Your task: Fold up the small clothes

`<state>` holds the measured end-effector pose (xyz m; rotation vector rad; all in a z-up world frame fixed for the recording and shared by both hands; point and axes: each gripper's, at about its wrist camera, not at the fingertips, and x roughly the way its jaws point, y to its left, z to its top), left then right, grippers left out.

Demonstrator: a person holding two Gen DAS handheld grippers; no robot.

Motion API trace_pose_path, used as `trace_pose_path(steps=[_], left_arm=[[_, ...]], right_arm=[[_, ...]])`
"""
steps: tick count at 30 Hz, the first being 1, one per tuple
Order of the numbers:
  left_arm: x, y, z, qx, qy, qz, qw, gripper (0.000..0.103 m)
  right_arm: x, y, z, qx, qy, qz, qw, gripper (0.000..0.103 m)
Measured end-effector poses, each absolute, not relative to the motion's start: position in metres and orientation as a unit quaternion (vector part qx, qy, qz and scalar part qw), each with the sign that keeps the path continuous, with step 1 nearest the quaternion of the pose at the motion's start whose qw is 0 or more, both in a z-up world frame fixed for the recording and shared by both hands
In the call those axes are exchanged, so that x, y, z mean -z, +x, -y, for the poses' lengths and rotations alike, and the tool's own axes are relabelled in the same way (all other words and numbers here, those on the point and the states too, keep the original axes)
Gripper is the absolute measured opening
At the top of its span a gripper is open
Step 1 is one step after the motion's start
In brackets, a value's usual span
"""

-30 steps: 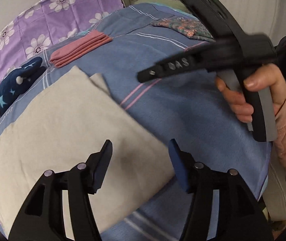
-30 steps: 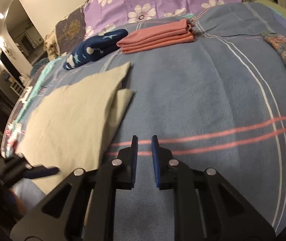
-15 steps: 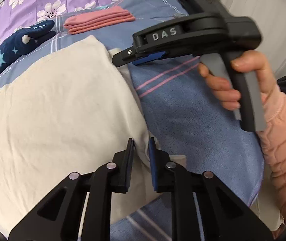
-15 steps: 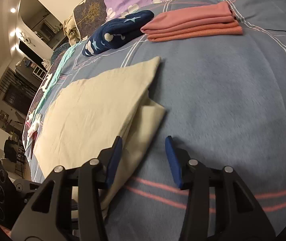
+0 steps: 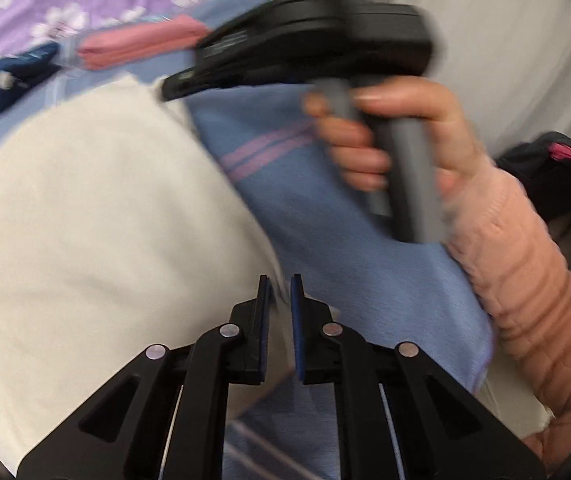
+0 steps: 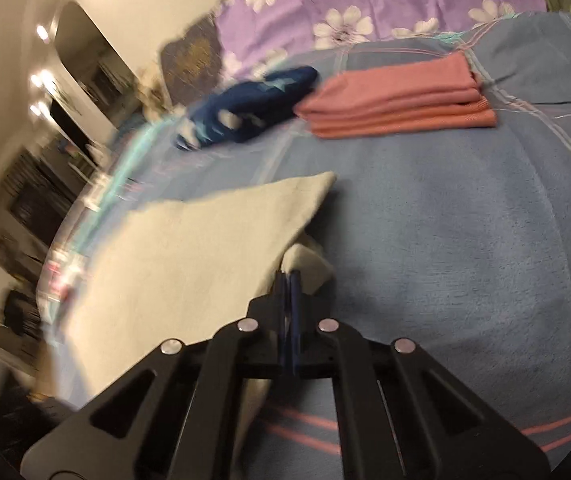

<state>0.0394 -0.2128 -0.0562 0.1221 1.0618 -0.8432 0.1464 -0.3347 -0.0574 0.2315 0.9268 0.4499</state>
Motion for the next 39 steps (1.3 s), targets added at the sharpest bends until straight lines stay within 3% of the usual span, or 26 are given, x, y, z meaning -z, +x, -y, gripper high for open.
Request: trace_pose_path(steps=[4, 6, 8, 10, 16, 18, 22, 26, 28, 36, 38, 39], left_arm=[[0.061, 0.033, 0.217, 0.395, 0.069, -0.482, 0.779, 0.010], [0.062, 0.031, 0.214, 0.405, 0.063, -0.487, 0.771, 0.010], [0.062, 0.027, 0.213, 0.416, 0.058, -0.487, 0.766, 0.012], [0.063, 0.025, 0.213, 0.426, 0.056, -0.484, 0.762, 0.024], [0.060, 0.007, 0.219, 0.442, 0.077, -0.466, 0.763, 0.038], [0.057, 0.001, 0.215, 0.445, 0.077, -0.463, 0.763, 0.039], [0.052, -0.003, 0.197, 0.435, 0.079, -0.453, 0.774, 0.040], [0.036, -0.005, 0.143, 0.388, 0.052, -0.428, 0.814, 0.044], [0.027, -0.005, 0.102, 0.352, 0.028, -0.411, 0.841, 0.050], [0.013, -0.015, -0.071, 0.160, -0.072, -0.361, 0.916, 0.050], [0.013, -0.022, -0.110, 0.117, -0.094, -0.352, 0.924, 0.047], [0.015, -0.027, -0.125, 0.101, -0.103, -0.351, 0.925, 0.039]], right_arm=[[0.064, 0.146, 0.344, -0.211, 0.136, -0.446, 0.859, 0.003], [0.052, 0.135, 0.345, -0.190, 0.110, -0.433, 0.874, 0.011], [0.040, 0.122, 0.342, -0.193, 0.085, -0.420, 0.883, 0.011], [0.035, 0.110, 0.340, -0.218, 0.088, -0.418, 0.877, 0.011], [0.049, 0.078, 0.305, -0.264, 0.040, -0.448, 0.853, 0.016], [0.068, 0.075, 0.296, -0.227, -0.011, -0.457, 0.860, 0.008], [0.062, 0.069, 0.291, -0.207, -0.023, -0.449, 0.869, 0.008], [0.056, 0.068, 0.290, -0.189, -0.016, -0.458, 0.869, 0.010], [0.050, 0.069, 0.294, -0.166, -0.012, -0.459, 0.873, 0.021], [0.007, 0.080, 0.234, -0.183, -0.050, -0.422, 0.886, 0.029], [0.004, 0.083, 0.206, -0.200, -0.067, -0.420, 0.882, 0.032], [0.003, 0.085, 0.188, -0.213, -0.077, -0.421, 0.878, 0.032]])
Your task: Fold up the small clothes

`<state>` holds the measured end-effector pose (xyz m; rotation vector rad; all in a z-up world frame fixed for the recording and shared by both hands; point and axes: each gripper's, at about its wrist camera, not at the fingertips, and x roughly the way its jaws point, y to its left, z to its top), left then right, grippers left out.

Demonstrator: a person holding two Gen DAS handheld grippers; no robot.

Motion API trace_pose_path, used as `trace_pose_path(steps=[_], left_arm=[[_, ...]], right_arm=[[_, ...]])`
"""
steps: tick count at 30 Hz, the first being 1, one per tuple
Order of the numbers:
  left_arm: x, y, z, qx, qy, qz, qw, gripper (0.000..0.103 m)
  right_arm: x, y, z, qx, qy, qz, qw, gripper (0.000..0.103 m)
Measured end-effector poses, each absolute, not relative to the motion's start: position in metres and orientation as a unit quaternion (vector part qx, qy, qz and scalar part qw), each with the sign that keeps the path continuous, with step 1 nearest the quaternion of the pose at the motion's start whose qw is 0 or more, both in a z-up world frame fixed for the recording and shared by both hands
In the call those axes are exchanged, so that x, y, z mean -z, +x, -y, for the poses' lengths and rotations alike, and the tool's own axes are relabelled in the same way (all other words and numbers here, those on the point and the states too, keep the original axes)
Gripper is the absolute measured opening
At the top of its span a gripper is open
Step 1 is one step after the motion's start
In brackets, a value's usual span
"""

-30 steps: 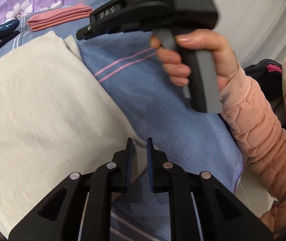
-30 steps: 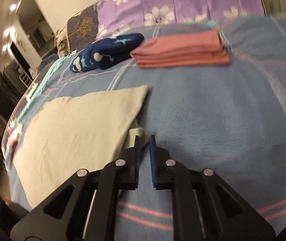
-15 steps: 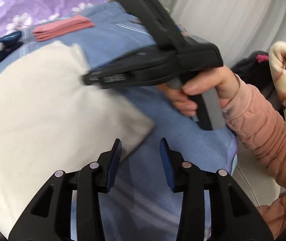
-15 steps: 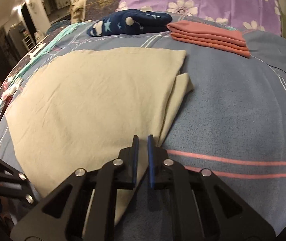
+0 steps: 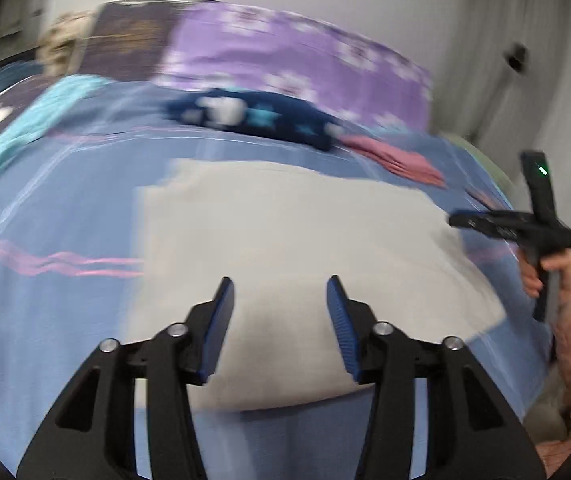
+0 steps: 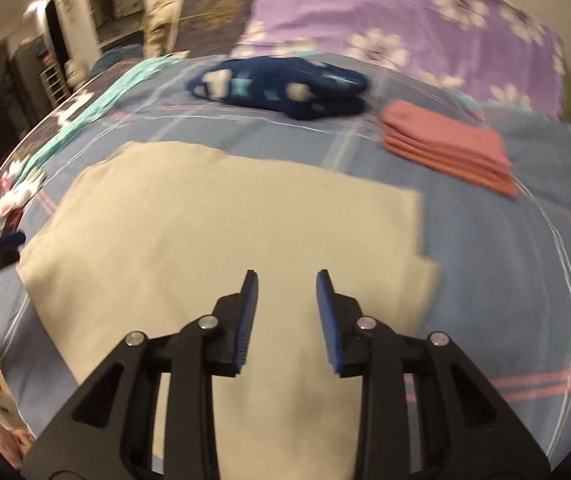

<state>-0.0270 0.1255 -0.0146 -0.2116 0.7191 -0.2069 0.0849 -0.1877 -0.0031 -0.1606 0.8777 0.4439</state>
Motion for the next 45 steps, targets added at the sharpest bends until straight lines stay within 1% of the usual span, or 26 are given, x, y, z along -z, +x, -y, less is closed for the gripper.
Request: trace_pose_path(steps=[4, 6, 10, 13, 14, 16, 17, 20, 23, 25, 28, 31, 32, 33, 34, 35, 36, 40, 42, 44, 45], left_arm=[[0.027, -0.033, -0.175, 0.071, -0.136, -0.355, 0.922, 0.023], [0.040, -0.034, -0.190, 0.062, -0.142, -0.361, 0.919, 0.020], [0.055, -0.033, -0.221, 0.048, -0.151, -0.370, 0.916, 0.020], [0.074, -0.019, -0.234, 0.076, -0.172, -0.394, 0.900, 0.020], [0.079, -0.014, -0.236, 0.101, -0.187, -0.399, 0.892, 0.021], [0.080, -0.013, -0.234, 0.143, -0.195, -0.394, 0.887, 0.039], [0.078, -0.013, -0.230, 0.166, -0.191, -0.390, 0.885, 0.042], [0.078, -0.010, -0.220, 0.186, -0.174, -0.395, 0.883, 0.042], [0.077, -0.008, -0.218, 0.204, -0.192, -0.391, 0.877, 0.042], [0.077, -0.006, -0.216, 0.210, -0.199, -0.388, 0.875, 0.046], [0.077, -0.004, -0.213, 0.214, -0.201, -0.388, 0.874, 0.050], [0.078, -0.002, -0.209, 0.217, -0.200, -0.392, 0.871, 0.049], [0.079, -0.002, -0.207, 0.216, -0.198, -0.397, 0.870, 0.046], [0.080, -0.001, -0.207, 0.214, -0.197, -0.399, 0.870, 0.032], [0.081, -0.002, -0.207, 0.214, -0.200, -0.403, 0.867, 0.016], [0.082, -0.002, -0.208, 0.216, -0.205, -0.404, 0.865, 0.013], [0.082, -0.003, -0.209, 0.213, -0.209, -0.402, 0.866, 0.011], [0.082, -0.015, -0.212, 0.196, -0.212, -0.399, 0.870, 0.004], [0.084, -0.020, -0.214, 0.194, -0.212, -0.402, 0.869, 0.003], [0.085, -0.025, -0.219, 0.197, -0.219, -0.399, 0.868, 0.003], [0.086, -0.028, -0.222, 0.198, -0.224, -0.396, 0.868, 0.003]], right_arm=[[0.004, 0.091, 0.117, -0.256, -0.115, -0.426, 0.860, 0.035], [0.003, 0.094, 0.077, -0.278, -0.134, -0.425, 0.851, 0.037], [0.000, 0.095, 0.013, -0.311, -0.172, -0.422, 0.834, 0.043], [0.001, 0.093, -0.024, -0.325, -0.198, -0.422, 0.823, 0.047], [0.002, 0.092, -0.034, -0.328, -0.204, -0.423, 0.819, 0.048], [0.004, 0.094, -0.049, -0.332, -0.213, -0.427, 0.814, 0.052], [0.006, 0.095, -0.058, -0.334, -0.215, -0.430, 0.811, 0.053], [0.011, 0.106, -0.085, -0.339, -0.209, -0.448, 0.801, 0.053], [0.016, 0.123, -0.114, -0.341, -0.190, -0.470, 0.792, 0.053], [0.018, 0.130, -0.131, -0.339, -0.191, -0.474, 0.790, 0.053], [0.022, 0.141, -0.157, -0.332, -0.215, -0.471, 0.788, 0.054], [0.034, 0.151, -0.183, -0.322, -0.250, -0.472, 0.782, 0.055], [0.039, 0.152, -0.189, -0.316, -0.263, -0.471, 0.781, 0.055], [0.048, 0.154, -0.199, -0.304, -0.287, -0.470, 0.777, 0.054], [0.053, 0.155, -0.203, -0.299, -0.299, -0.473, 0.773, 0.032], [0.060, 0.157, -0.206, -0.293, -0.311, -0.475, 0.769, 0.008], [0.063, 0.159, -0.208, -0.290, -0.308, -0.479, 0.769, 0.004], [0.055, 0.176, -0.195, -0.299, -0.241, -0.479, 0.789, 0.003], [0.055, 0.184, -0.187, -0.324, -0.194, -0.495, 0.783, 0.004], [0.048, 0.180, -0.173, -0.319, -0.172, -0.484, 0.796, 0.013], [0.043, 0.175, -0.166, -0.315, -0.169, -0.477, 0.803, 0.025]])
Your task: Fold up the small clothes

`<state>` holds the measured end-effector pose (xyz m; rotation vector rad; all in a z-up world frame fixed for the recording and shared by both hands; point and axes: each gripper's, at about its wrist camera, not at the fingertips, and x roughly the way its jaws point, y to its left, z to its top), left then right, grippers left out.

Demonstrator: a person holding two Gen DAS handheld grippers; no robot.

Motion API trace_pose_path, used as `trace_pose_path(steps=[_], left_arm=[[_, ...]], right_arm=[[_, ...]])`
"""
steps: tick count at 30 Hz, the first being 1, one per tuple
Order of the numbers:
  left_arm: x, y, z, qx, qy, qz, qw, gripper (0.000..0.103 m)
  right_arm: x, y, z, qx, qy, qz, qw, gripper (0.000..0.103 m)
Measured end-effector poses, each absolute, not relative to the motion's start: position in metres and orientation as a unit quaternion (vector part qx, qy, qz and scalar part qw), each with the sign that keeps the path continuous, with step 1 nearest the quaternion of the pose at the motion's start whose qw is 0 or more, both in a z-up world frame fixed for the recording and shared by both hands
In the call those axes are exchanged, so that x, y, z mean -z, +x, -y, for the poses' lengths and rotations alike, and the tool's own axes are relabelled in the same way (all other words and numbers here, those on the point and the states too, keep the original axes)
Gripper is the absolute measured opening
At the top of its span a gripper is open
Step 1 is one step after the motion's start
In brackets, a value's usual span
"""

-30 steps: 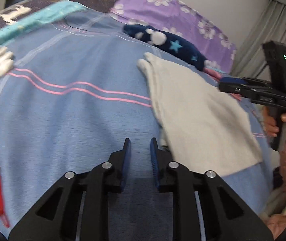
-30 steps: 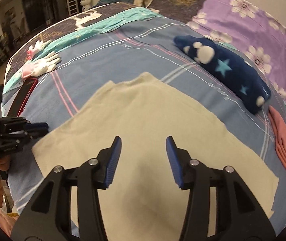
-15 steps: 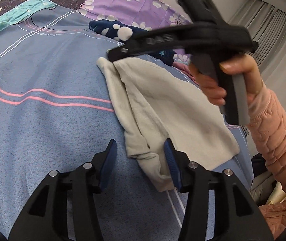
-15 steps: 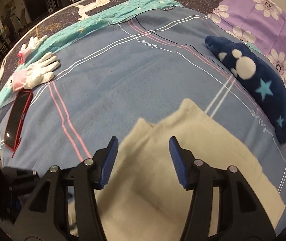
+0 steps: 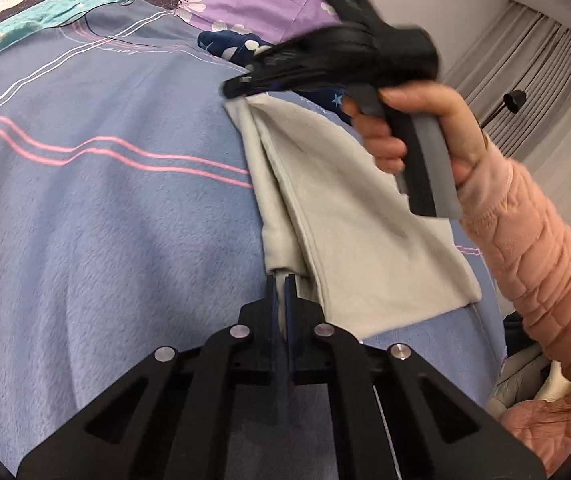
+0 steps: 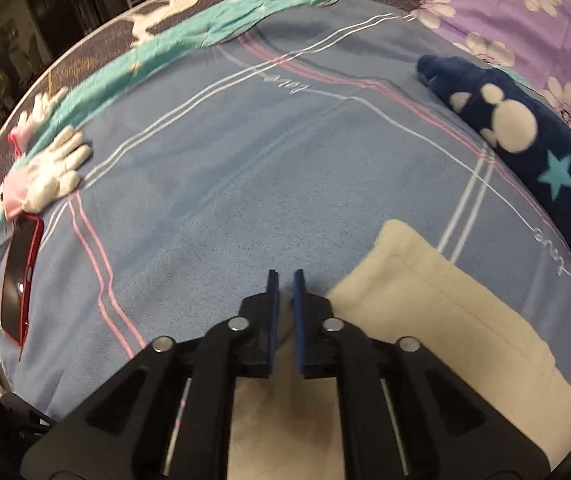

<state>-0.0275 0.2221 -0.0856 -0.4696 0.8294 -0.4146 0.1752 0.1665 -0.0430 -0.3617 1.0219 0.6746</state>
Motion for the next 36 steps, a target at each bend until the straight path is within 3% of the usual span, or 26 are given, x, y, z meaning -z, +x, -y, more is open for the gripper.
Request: trace_pose_path(steps=[1, 5, 8, 10, 18, 21, 26, 36], left_arm=[[0.086, -0.030, -0.225, 0.197, -0.229, -0.395, 0.868, 0.003], [0.085, -0.036, -0.231, 0.191, -0.241, -0.386, 0.869, 0.007], [0.082, -0.039, -0.229, 0.192, -0.237, -0.377, 0.875, 0.031], [0.079, -0.039, -0.223, 0.187, -0.220, -0.376, 0.880, 0.036], [0.077, -0.039, -0.229, 0.163, -0.231, -0.377, 0.882, 0.041], [0.075, -0.040, -0.236, 0.148, -0.244, -0.374, 0.883, 0.041], [0.074, -0.039, -0.231, 0.136, -0.238, -0.372, 0.887, 0.052], [0.080, -0.035, -0.224, 0.145, -0.223, -0.375, 0.888, 0.057]], right_arm=[[0.037, 0.169, -0.159, -0.313, -0.167, -0.467, 0.810, 0.033], [0.016, 0.116, -0.117, -0.316, -0.194, -0.407, 0.835, 0.045], [0.008, 0.071, -0.086, -0.325, -0.212, -0.368, 0.845, 0.054], [0.008, 0.043, -0.072, -0.328, -0.223, -0.346, 0.850, 0.059], [0.044, -0.040, -0.067, -0.361, -0.277, -0.348, 0.820, 0.066], [0.059, -0.053, -0.080, -0.350, -0.309, -0.347, 0.813, 0.074], [0.073, -0.062, -0.087, -0.329, -0.334, -0.335, 0.817, 0.076], [0.079, -0.076, -0.080, -0.260, -0.419, -0.266, 0.828, 0.077]])
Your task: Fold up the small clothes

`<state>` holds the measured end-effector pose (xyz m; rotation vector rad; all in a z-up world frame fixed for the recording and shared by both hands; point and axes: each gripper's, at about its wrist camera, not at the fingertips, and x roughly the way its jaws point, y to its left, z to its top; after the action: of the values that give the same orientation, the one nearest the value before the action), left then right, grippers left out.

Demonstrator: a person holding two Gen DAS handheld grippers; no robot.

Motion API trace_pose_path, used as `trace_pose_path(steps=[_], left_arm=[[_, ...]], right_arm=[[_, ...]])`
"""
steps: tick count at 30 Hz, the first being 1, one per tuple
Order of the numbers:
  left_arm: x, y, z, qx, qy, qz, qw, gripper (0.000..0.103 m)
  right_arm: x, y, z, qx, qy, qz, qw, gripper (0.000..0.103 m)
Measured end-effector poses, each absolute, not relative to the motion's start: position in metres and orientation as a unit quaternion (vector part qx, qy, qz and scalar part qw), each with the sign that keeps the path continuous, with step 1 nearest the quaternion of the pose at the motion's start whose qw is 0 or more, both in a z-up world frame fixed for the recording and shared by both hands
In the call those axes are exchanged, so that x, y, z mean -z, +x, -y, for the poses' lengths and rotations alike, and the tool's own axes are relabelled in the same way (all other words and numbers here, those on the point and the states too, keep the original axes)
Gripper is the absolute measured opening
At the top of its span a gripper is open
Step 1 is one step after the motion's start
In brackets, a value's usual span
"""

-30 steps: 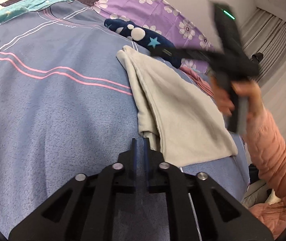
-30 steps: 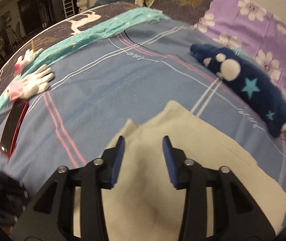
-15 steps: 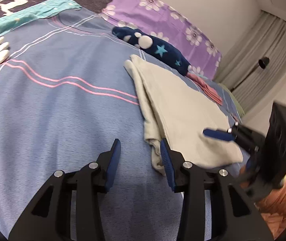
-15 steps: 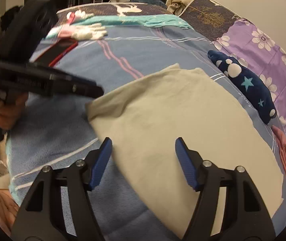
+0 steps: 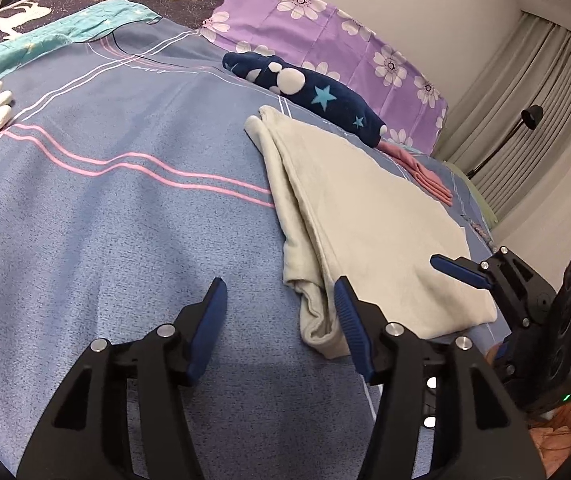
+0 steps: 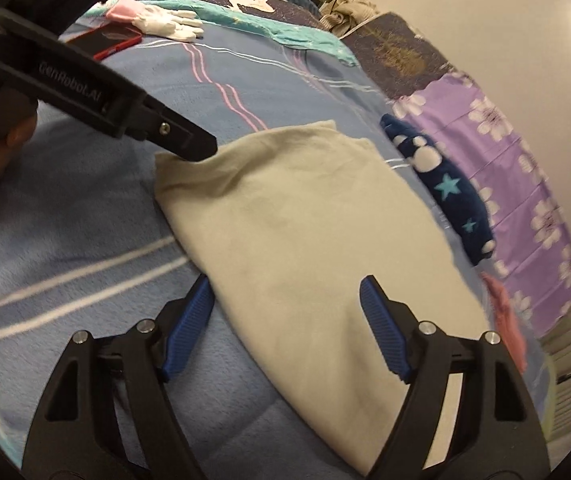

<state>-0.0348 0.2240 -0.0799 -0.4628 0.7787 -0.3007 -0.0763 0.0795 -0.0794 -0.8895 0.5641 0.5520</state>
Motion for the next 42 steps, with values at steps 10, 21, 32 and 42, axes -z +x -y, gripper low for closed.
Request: trace_pose_path(steps=[10, 21, 32, 42], left_arm=[[0.086, -0.035, -0.236, 0.165, -0.266, -0.366, 0.876, 0.057], [0.068, 0.003, -0.259, 0.216, -0.317, -0.355, 0.852, 0.063], [0.082, 0.139, -0.227, 0.260, -0.273, -0.444, 0.813, 0.066], [0.054, 0.156, -0.215, 0.231, -0.254, -0.437, 0.832, 0.008]], right_arm=[[0.086, -0.075, -0.111, -0.234, -0.455, -0.219, 0.830, 0.077], [0.092, -0.069, -0.136, -0.250, -0.455, -0.226, 0.824, 0.044], [0.093, -0.064, -0.155, -0.233, -0.470, -0.228, 0.820, 0.048], [0.049, -0.043, -0.125, -0.243, -0.365, -0.213, 0.873, 0.007]])
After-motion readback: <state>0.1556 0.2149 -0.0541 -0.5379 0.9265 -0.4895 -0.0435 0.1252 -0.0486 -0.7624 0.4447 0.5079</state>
